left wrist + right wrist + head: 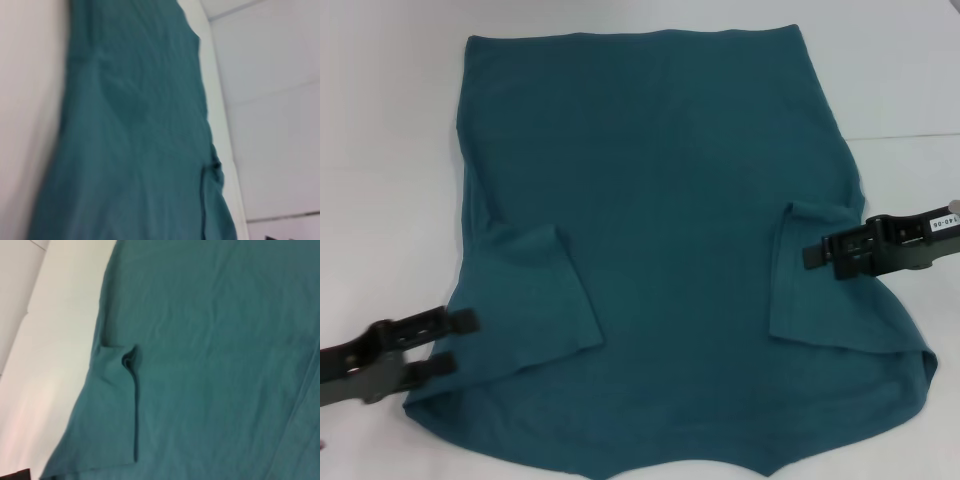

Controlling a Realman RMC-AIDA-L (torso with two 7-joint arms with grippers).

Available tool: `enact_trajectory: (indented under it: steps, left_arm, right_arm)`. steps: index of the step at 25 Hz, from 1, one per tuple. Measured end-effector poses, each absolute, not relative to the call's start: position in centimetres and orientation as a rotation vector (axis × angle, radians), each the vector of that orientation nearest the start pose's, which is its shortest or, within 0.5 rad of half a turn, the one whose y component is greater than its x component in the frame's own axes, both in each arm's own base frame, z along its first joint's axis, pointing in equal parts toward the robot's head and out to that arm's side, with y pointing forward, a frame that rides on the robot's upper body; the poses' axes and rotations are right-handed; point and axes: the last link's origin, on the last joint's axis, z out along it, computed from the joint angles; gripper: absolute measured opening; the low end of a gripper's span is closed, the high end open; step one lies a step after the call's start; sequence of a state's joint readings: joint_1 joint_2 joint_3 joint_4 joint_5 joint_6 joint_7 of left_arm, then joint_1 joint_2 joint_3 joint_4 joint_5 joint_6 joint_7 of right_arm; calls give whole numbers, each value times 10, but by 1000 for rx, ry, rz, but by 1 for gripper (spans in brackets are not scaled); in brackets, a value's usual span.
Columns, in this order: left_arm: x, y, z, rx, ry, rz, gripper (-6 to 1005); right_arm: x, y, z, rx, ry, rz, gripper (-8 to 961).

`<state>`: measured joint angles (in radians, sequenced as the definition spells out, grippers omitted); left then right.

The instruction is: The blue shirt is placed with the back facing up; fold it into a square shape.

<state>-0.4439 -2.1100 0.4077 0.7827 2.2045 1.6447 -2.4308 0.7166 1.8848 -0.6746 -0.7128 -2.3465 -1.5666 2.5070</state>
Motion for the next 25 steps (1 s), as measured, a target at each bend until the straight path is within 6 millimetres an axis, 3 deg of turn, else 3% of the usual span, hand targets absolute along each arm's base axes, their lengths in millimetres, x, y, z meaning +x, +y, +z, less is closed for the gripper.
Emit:
enact_trajectory:
  steps: [3, 9, 25]
  left_arm:
    - [-323, 292, 42, 2102, 2366, 930, 907]
    - [-342, 284, 47, 2041, 2531, 859, 904]
    - [-349, 285, 32, 1993, 2610, 760, 892]
  right_arm:
    - [265, 385, 74, -2280, 1822, 306, 719]
    - [264, 386, 74, -2274, 1815, 313, 719]
    - [265, 387, 74, -2267, 1817, 319, 720]
